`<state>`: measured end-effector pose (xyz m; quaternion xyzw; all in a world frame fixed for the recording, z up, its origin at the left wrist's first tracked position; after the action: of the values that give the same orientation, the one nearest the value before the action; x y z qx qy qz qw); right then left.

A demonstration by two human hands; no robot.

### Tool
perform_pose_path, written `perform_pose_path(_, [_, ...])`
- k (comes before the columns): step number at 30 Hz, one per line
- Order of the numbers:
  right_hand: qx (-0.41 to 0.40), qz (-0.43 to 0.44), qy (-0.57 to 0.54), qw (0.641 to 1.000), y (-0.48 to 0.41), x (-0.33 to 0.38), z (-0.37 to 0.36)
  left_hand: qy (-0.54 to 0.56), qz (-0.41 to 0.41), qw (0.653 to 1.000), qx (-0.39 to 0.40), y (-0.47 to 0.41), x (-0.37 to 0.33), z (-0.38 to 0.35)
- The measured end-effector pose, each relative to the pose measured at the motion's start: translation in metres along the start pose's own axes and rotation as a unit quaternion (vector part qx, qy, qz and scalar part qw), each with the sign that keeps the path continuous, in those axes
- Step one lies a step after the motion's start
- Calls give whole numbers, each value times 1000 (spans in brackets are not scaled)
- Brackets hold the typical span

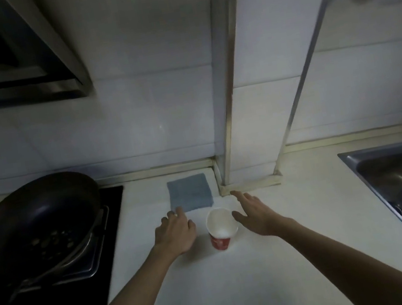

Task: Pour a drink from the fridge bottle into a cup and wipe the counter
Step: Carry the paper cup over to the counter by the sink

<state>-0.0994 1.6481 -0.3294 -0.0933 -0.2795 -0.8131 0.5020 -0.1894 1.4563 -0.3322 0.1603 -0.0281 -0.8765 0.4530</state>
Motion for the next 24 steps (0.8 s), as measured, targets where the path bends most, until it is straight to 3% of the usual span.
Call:
perform_pose_path(9, [35,19,-43,998,-17,-7,-50,28,-25,994,103,-11,1,-41])
perform_pose_path(20, [-89,93,-131,983,-32,-17,-81,80,-12,987,136,-21,-4,-72])
perform_pose_path(22, [-105,97,-160,977,-34,-17,-84,123,-5,984,129,-25,-6,-77])
perform_pose_path(24, [-121,100,-178,971,-35,-17,-85,222,53,968,109,-30,-5,-82])
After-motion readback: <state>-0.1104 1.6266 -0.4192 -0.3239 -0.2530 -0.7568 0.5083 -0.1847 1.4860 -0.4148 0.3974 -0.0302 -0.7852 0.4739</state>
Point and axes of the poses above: each hand's wrist, its own y-axis away from the middle knuckle, its own z-axis out of the back of the hand, x = y × z, the point moved 3 cm from there along -y, towards the middle knuckle, and after that the axes turned 8 degrees about -z, right-handed, at the moved point
